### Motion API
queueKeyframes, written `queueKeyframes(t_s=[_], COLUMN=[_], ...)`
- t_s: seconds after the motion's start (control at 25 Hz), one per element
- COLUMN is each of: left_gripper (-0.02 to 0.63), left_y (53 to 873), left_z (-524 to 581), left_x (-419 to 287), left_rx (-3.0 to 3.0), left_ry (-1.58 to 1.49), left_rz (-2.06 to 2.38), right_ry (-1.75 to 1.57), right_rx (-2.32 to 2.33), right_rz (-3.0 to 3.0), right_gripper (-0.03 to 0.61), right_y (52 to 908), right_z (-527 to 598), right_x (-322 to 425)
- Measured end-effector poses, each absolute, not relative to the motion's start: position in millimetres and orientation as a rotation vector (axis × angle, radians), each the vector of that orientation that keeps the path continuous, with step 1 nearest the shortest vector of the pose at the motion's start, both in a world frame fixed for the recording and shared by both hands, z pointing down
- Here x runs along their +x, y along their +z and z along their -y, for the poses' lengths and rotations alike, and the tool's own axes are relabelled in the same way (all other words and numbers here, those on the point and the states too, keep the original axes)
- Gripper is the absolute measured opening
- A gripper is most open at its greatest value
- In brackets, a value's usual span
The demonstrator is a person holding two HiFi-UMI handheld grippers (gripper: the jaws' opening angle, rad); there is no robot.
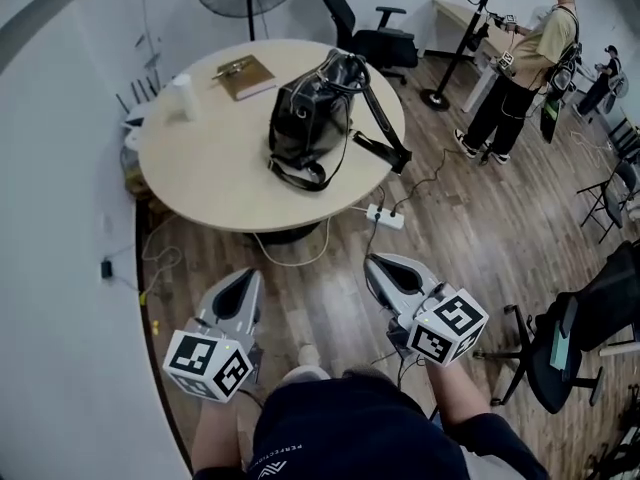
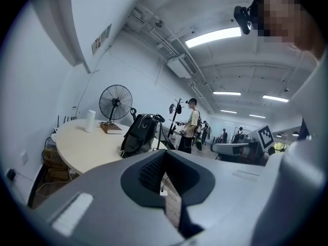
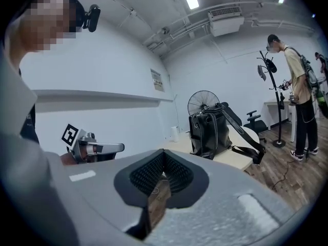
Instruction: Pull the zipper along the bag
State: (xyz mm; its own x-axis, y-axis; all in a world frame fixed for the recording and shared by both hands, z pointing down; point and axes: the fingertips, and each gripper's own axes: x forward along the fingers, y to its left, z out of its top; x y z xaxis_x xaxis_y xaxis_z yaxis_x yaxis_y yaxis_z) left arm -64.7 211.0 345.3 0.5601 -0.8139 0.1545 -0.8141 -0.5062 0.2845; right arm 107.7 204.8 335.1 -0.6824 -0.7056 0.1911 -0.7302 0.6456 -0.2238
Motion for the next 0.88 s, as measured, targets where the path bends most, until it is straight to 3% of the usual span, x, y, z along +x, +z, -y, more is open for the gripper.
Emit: queueKeyframes(t_s=[0.88], left_gripper=[0.009], left_y=[337.5], left_z=[-73.0], left_x=[-58.9], left_rx=[2.521], left_ry=[0.082], left_rz=[1.375], right_ry=[0.285], right_rx=[1.037], right_rz=[2.784], right_gripper=[0.006], right_y=[309.3], right_z=[-70.6], right_x=[94.9])
